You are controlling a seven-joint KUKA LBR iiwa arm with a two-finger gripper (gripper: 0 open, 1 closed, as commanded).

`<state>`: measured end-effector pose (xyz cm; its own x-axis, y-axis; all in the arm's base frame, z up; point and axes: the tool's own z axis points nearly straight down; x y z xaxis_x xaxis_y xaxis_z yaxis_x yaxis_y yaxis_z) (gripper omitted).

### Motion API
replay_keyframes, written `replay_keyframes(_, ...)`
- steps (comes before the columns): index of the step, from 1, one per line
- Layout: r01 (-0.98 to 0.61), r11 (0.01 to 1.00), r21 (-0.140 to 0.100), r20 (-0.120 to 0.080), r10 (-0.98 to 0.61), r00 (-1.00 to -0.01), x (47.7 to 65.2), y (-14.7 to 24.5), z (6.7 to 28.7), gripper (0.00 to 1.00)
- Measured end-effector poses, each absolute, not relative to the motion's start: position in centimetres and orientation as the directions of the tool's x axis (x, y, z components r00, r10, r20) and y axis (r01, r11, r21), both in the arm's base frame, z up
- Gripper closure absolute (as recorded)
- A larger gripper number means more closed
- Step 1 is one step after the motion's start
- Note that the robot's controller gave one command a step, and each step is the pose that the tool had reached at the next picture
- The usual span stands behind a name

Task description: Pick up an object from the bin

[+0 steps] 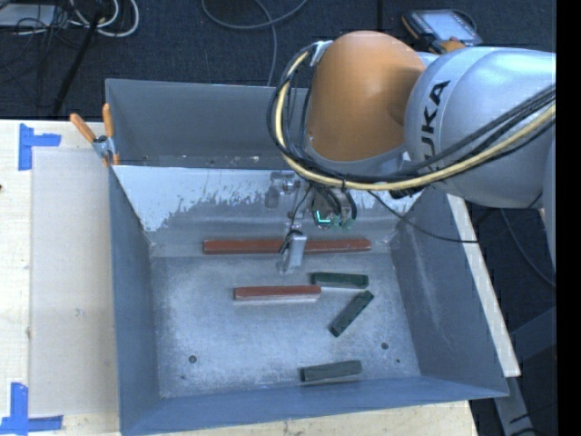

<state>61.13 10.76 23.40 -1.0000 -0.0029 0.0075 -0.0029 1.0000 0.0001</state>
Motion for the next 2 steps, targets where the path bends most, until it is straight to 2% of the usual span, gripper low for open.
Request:
replay_keyframes(1,-0.001,1.0,0.001,0.0,-0.001,-1.0,61.3,10.7,23.9,0.0)
replay_keyframes(2,0.066,0.998,0.001,-0.003,0.066,-0.998,59.2,7.7,16.2,0.0)
